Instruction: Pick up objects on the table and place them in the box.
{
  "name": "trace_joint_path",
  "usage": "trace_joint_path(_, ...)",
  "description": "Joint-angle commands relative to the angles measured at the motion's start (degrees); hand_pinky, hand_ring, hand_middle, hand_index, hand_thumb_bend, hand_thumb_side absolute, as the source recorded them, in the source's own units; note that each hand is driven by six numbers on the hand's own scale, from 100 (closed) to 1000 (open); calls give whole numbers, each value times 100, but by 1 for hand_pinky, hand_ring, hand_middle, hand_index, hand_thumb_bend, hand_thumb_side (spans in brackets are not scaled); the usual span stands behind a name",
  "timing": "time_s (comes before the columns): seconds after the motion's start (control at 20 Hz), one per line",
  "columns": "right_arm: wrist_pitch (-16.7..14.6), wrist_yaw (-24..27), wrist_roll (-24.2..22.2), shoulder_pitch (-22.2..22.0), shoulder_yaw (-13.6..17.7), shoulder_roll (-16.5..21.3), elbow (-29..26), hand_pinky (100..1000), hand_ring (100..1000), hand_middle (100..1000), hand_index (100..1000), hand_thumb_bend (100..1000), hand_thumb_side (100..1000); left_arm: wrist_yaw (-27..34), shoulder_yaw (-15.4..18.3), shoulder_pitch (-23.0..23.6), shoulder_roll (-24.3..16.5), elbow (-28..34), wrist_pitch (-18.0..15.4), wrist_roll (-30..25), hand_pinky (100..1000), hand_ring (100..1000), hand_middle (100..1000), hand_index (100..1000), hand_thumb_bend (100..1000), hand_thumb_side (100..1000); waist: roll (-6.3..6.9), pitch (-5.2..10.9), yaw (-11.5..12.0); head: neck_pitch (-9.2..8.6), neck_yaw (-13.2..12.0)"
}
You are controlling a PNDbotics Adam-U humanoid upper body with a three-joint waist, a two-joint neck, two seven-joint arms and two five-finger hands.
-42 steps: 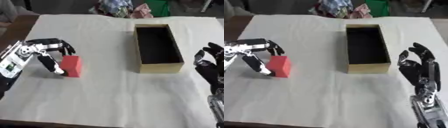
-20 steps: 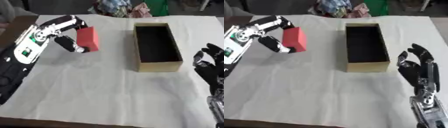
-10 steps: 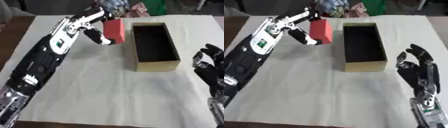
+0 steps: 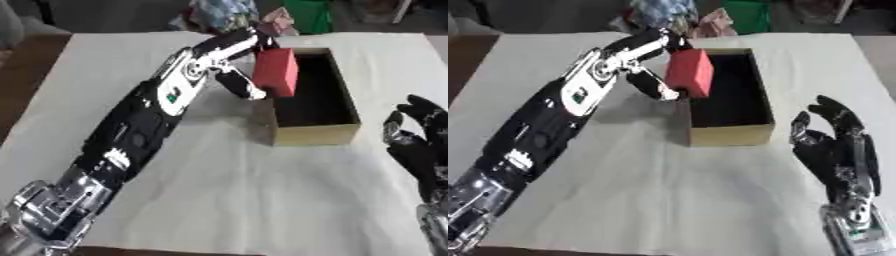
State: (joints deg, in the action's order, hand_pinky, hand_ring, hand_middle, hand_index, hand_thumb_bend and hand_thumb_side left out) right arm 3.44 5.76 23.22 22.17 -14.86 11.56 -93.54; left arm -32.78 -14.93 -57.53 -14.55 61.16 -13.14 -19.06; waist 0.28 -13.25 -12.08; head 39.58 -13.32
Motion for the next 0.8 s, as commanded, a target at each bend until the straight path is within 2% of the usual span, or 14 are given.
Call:
trace_joint_path(0.05,-18,30,-28,85,-4,14,-47,651,930,696,816,100,100,63,-46,-126,37,108,-134,48,854,684,720,832,331,151,-11,82,-15,-84,-10)
trace_joint_path(0.15,-22,27,-33,87,-10,11,-45,651,930,696,816,100,100,28,-144,-100,54,126,-215,-121,865,717,765,861,368,157,-1,81,-19,-83,2)
trace_joint_path(0.5,-30,20,-28,79,-3,13,-35,651,930,696,816,100,100,-169,-250,-14,101,132,-339,-708,886,771,839,896,442,166,9,84,-16,-137,65)
trace_joint_path(0.65,-33,17,-24,71,2,16,-35,651,929,696,815,100,100,-170,-250,4,74,183,-349,-800,916,822,898,924,492,153,15,90,-9,-144,76)
trace_joint_path(0.8,-39,15,-17,62,10,17,-33,650,929,696,815,100,100,-79,-249,23,39,273,-328,-793,924,828,904,927,486,145,19,93,1,-150,93)
